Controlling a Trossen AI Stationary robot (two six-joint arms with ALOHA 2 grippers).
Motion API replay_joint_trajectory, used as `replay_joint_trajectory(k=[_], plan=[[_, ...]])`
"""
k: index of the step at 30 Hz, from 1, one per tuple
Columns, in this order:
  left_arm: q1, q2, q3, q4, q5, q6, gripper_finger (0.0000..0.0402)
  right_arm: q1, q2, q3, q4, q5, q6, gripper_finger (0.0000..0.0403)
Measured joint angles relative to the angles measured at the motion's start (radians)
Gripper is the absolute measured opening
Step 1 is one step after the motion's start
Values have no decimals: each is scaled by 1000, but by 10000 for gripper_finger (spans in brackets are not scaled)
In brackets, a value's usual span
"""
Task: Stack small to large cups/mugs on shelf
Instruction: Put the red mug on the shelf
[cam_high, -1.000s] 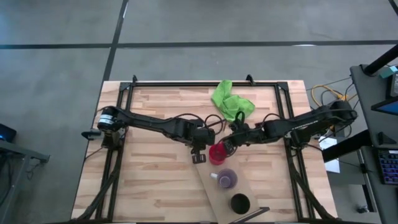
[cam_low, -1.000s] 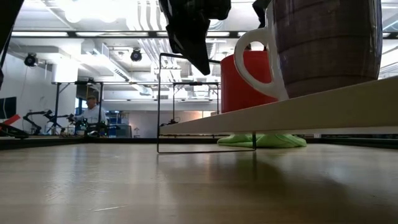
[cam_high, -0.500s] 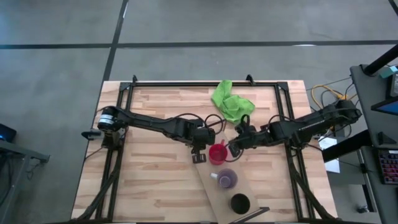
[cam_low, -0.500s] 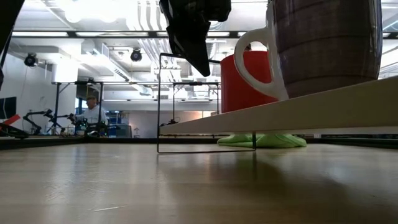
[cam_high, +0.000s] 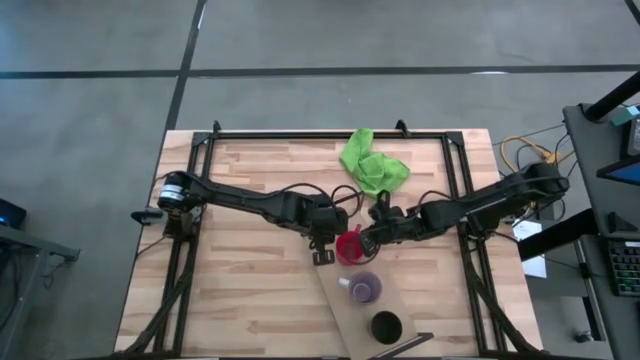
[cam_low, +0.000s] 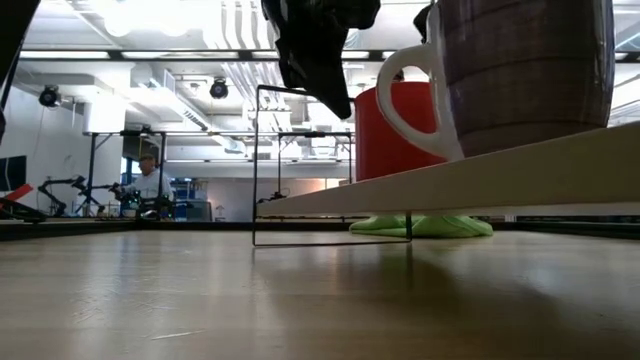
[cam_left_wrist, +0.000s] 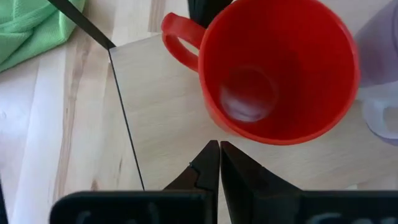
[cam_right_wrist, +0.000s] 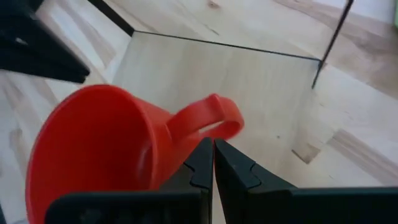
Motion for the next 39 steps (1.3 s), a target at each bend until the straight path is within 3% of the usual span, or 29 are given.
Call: replay_joint_trajectory(k=[20,39], plan=[[-11,38,-1,50,40,0,0,-59,19,0,119,-1,-70,8],[-17,38,7,51,39,-3,0,-91,101,1,276,-130,-126,8]])
